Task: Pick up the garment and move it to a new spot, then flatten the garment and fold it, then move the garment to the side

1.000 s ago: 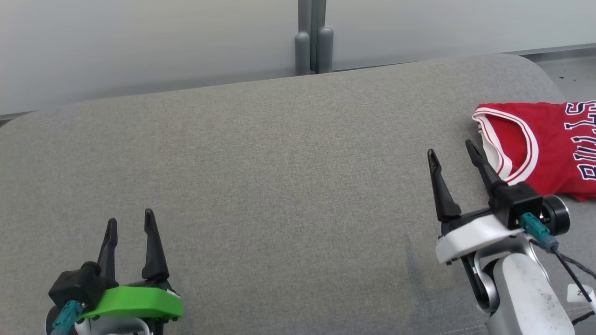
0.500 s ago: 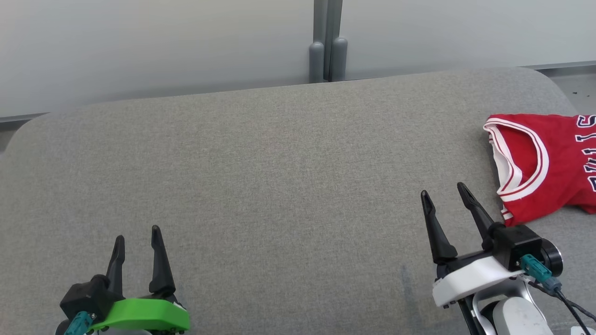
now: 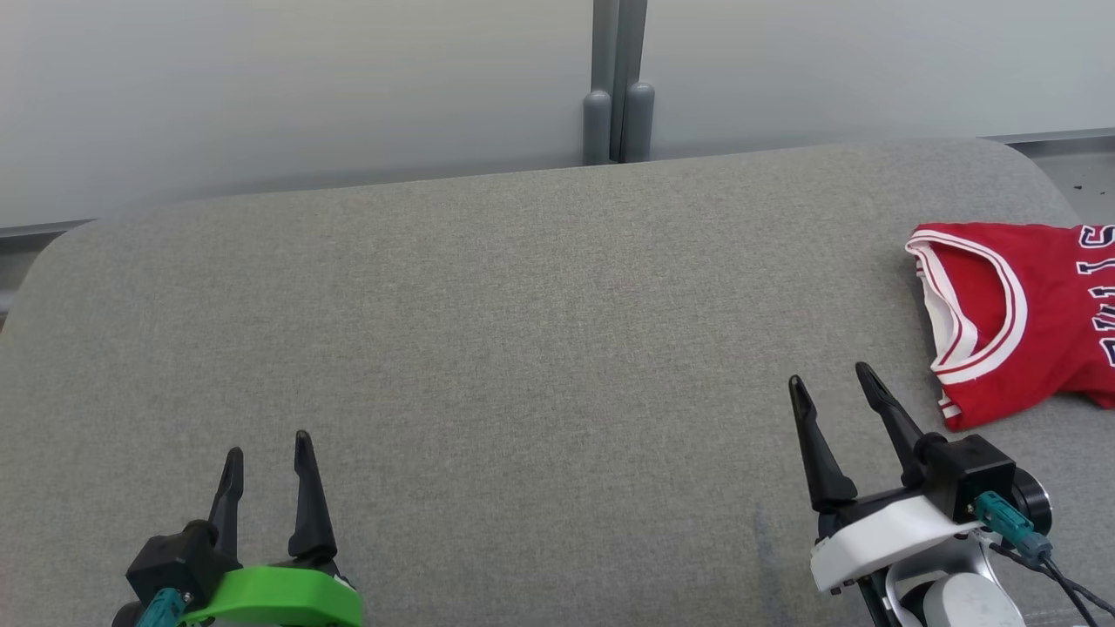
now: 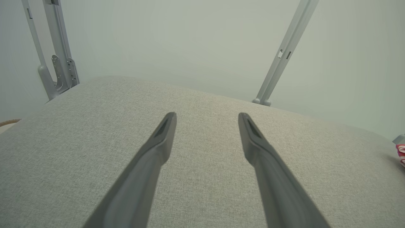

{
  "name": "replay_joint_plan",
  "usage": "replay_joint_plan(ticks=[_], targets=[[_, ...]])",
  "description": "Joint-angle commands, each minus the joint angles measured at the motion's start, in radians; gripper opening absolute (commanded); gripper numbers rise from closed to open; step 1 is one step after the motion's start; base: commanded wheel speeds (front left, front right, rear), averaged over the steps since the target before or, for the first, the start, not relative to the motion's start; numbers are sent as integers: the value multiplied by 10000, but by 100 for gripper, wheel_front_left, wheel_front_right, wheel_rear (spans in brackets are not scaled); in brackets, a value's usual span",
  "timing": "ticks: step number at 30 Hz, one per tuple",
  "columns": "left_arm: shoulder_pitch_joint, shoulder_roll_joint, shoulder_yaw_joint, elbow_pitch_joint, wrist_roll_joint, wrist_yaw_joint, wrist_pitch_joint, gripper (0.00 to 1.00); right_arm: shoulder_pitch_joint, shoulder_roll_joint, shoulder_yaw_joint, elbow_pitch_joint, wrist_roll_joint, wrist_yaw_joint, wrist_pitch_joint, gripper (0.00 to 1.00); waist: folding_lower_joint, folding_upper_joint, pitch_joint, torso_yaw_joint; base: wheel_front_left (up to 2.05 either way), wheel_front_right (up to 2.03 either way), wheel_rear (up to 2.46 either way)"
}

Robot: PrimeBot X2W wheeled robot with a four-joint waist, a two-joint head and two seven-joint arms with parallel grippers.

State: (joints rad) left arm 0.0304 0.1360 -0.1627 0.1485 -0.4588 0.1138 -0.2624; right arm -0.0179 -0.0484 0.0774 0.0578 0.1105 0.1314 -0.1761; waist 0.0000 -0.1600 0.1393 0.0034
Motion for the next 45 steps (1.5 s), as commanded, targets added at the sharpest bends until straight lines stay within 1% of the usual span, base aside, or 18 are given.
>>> replay_joint_plan(ticks=[1,9,16,17,21,26,31,45], targets=[[148,29,-12,13,45,-12,-31,100,174,-23,-3,31,44,-14,-13,100,0,0,-5,-6,0,0,0],[201,102,-106,3,61,26,4,100,197,-25,26,76,98,-14,-40,100,0,0,-32,-8,0,0,0],[188,182,-175,-49,136,155,24,100,240,-24,-107,48,37,-14,12,100,0,0,0,52,0,0,0],[28,105,-190,-75,83,105,53,0,126,2,-98,65,57,0,-4,0,0,0,9,61,0,0,0],[34,18,-256,262,1,85,97,0,198,42,-55,377,167,0,7,0,1,1,11,62,0,0,0],[-107,-43,-81,233,-810,17,320,0,113,-43,-143,468,1299,-1,170,0,1,18,-3,59,0,0,0],[-242,-99,76,238,-1577,-77,524,0,-52,-148,-193,654,2387,-1,312,0,1,1,21,54,0,0,0],[-659,-243,477,405,-3501,-419,1039,0,-410,-420,-278,1038,5132,-3,621,0,1,0,45,43,0,0,0]])
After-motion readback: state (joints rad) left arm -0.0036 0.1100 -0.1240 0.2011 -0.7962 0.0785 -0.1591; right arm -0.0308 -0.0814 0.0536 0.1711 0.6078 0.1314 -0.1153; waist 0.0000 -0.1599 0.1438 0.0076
